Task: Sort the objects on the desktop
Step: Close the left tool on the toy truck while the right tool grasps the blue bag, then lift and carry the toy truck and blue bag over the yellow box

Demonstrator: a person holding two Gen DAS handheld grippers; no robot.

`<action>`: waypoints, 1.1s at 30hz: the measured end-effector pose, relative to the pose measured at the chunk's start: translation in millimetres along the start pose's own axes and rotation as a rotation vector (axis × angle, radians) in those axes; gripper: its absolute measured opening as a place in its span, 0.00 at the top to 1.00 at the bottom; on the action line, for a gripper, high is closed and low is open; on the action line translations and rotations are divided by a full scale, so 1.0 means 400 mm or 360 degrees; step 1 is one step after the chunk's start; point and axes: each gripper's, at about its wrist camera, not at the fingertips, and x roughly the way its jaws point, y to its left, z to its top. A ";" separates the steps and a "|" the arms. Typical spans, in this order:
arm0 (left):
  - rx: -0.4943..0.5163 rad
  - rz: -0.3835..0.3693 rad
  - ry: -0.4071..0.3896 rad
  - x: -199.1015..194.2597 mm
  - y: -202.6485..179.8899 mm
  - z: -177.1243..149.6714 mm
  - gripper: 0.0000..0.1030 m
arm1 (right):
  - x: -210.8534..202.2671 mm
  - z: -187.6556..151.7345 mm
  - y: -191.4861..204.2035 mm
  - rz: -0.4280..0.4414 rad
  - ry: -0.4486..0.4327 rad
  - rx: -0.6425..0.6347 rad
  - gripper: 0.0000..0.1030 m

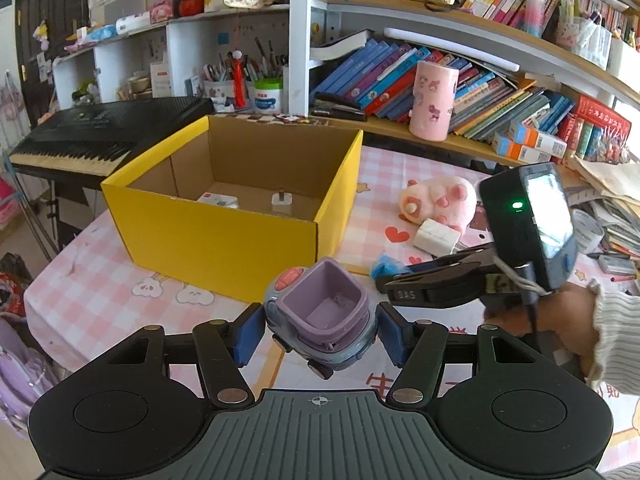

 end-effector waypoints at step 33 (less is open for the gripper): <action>0.0203 -0.0551 -0.0128 -0.073 0.307 -0.039 0.40 | -0.294 -0.132 0.295 -0.0425 -0.0159 0.0550 0.73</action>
